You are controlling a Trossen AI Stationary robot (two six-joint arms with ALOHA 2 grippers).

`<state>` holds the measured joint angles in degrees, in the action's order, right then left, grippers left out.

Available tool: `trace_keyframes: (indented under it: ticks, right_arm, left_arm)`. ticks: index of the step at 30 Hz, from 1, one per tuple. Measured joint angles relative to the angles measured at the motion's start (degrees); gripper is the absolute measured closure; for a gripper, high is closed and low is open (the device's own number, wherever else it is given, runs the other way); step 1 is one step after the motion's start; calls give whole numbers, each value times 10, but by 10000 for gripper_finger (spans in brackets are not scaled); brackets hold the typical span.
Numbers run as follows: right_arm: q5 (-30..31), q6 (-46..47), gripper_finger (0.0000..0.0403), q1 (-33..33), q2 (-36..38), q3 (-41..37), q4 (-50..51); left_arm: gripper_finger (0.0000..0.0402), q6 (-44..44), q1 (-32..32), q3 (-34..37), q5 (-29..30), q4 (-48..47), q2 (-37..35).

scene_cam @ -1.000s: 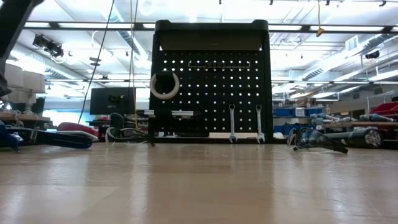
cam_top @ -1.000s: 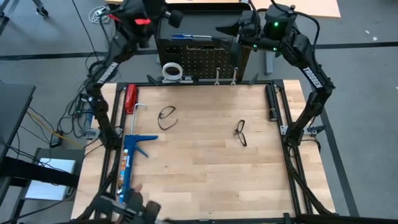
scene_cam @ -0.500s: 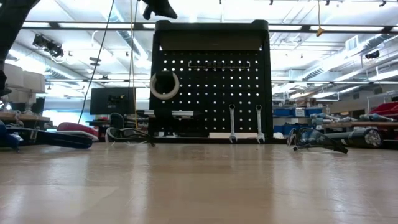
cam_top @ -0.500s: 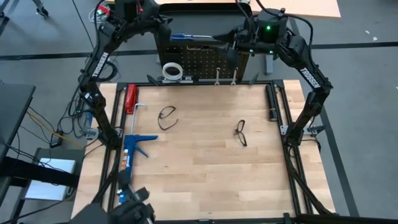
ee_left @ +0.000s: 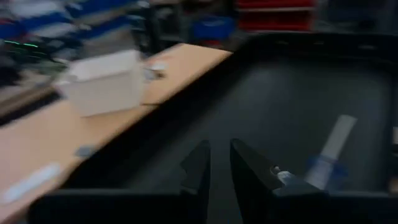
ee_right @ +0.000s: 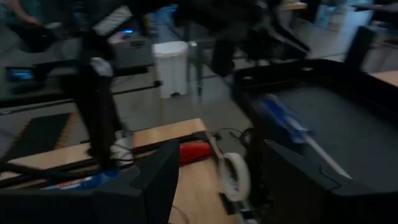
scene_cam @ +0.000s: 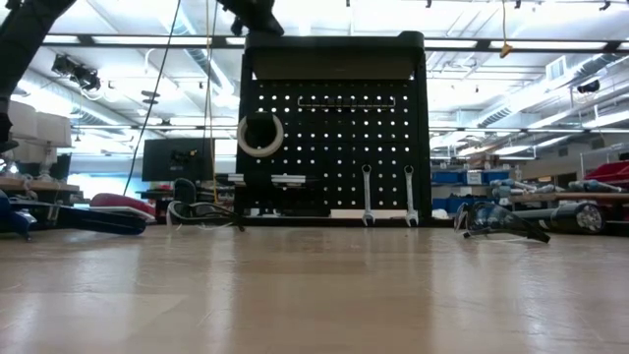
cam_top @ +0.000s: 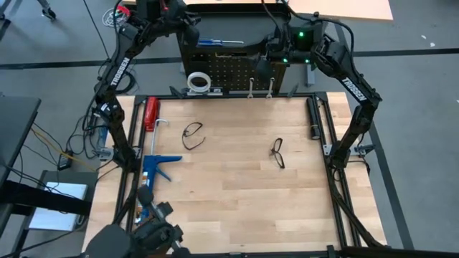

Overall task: Hang tools onto peg board
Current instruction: Remove the blue screwdriver from the black pegboard

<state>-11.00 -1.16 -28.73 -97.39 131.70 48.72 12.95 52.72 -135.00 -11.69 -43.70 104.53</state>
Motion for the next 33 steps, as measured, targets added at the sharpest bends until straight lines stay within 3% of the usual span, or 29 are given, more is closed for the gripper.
trace_keyframes:
  ticks: [5, 9, 14, 17, 24, 29, 33]
  right_arm:
    - [10, -3, 172, -30, -13, -5, -29]
    - [-1, -12, 172, -49, -40, -5, -54]
    - [-17, -42, 172, -73, -69, -5, -65]
    - [-25, -51, 172, -90, -77, -5, -72]
    - [-29, -66, 174, -129, -76, -5, -87]
    - [-117, -60, 174, -175, -84, -4, -53]
    - [-129, -54, 174, -183, -92, -5, -33]
  left_arm:
    - [332, -55, -4, 0, 21, 61, 0]
    - [332, -90, -17, 0, 20, 58, 0]
    - [346, -57, -36, 0, -1, -17, 0]
    - [364, -22, -49, 0, 21, -46, 0]
    - [386, 21, -71, 0, 38, -37, 0]
    - [374, 18, -71, 0, 70, -23, 0]
    - [369, 10, -71, 0, 113, -23, -2]
